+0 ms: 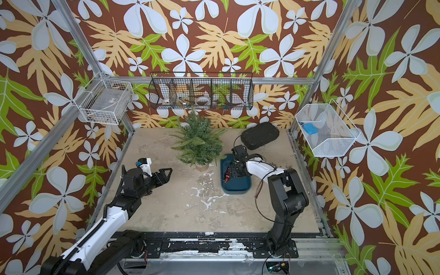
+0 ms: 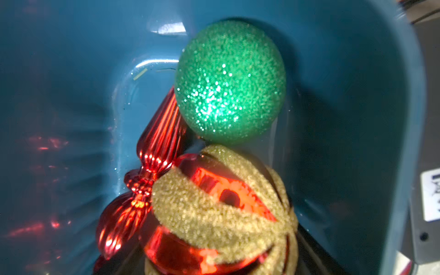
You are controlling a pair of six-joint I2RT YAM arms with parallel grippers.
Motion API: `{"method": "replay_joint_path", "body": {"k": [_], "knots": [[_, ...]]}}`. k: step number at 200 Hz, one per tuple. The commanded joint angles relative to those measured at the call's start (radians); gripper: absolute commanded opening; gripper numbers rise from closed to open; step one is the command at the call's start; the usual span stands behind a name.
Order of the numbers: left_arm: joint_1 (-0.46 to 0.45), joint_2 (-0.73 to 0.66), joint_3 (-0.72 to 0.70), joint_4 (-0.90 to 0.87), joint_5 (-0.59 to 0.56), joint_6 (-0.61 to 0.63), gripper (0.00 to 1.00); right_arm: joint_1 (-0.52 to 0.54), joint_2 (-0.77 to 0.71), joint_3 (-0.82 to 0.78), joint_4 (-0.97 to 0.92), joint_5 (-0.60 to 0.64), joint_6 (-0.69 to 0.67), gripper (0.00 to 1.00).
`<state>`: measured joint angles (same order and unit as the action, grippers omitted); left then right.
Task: Decorate the small christmas tree with ornaments
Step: Pick up an ornament from the container.
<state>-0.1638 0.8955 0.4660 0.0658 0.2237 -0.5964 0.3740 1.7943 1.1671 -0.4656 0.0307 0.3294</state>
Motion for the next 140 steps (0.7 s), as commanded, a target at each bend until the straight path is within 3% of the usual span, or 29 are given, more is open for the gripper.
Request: {"method": "replay_joint_path", "body": {"k": [1, 64, 140], "knots": [[0.002, -0.003, -0.001, 0.023, 0.009, -0.008, 0.84, -0.004, -0.002, 0.003, 0.009, 0.003, -0.001, 0.75], [0.002, -0.003, -0.003, 0.028, 0.021, -0.011, 0.84, -0.004, -0.130, -0.039, 0.026, -0.002, 0.022, 0.72], [0.002, -0.098, 0.011, 0.029, 0.103, -0.004, 0.78, -0.004, -0.459, -0.069, 0.032, -0.072, 0.045, 0.72]]}}
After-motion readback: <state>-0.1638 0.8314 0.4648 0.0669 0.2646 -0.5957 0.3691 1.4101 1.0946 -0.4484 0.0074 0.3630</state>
